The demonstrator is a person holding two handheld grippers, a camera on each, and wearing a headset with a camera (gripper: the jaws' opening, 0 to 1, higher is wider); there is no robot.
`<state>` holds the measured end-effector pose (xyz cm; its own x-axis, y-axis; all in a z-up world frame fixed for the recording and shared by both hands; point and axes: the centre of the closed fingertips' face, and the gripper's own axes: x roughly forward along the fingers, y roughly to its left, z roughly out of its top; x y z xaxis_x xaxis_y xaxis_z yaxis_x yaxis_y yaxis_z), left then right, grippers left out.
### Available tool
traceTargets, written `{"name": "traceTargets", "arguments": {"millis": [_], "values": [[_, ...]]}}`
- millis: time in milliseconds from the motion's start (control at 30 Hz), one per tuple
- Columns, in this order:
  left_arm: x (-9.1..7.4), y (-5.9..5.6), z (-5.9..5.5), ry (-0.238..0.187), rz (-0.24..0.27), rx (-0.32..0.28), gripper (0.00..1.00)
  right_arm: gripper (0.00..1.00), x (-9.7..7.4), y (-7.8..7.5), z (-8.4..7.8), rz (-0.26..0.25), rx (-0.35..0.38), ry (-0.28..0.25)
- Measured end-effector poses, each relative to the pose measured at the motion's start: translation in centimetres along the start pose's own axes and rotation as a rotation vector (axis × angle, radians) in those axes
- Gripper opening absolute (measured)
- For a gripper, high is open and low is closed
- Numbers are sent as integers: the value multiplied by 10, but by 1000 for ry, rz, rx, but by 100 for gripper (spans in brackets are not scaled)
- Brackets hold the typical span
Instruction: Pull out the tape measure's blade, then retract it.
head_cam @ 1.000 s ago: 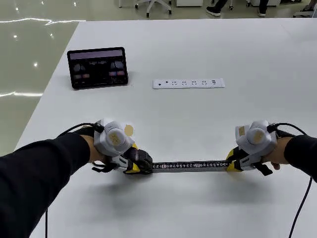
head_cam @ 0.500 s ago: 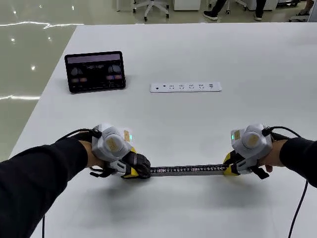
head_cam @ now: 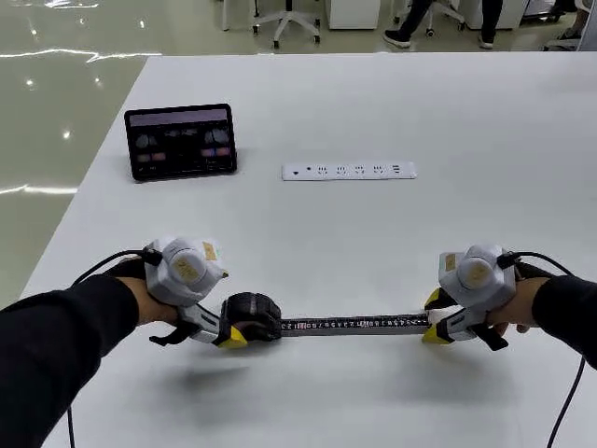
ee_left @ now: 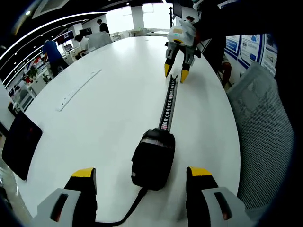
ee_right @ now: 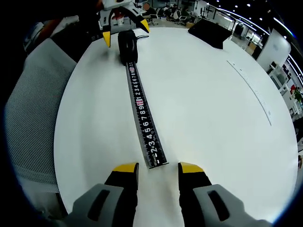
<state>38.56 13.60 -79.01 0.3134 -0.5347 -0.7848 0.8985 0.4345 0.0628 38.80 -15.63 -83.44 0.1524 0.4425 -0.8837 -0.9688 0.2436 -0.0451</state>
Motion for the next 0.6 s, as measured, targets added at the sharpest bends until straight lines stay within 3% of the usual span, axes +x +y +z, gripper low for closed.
{"name": "traceTargets", "arguments": {"millis": [67, 133, 200, 300, 367, 533, 600], "values": [[-4, 2, -3, -18, 16, -57, 80, 33, -4, -2, 0, -21, 32, -23], [-8, -3, -6, -38, -4, -153, 83, 36, -8, -1, -2, -35, 58, -45], [-14, 3, -11, -71, 48, -187, 88, 38, -14, 0, -6, -51, 84, -62], [-22, 3, -13, -117, 73, -245, 94, 45, -20, 6, -6, -62, 104, -89], [-28, 2, -16, -140, 91, -263, 100, 48, -24, 8, -6, -77, 121, -110], [-45, -7, -21, -194, 134, -307, 100, 60, -38, 14, -7, -126, 183, -189], [-50, -10, -25, -202, 151, -315, 100, 63, -42, 16, -11, -147, 194, -196]]}}
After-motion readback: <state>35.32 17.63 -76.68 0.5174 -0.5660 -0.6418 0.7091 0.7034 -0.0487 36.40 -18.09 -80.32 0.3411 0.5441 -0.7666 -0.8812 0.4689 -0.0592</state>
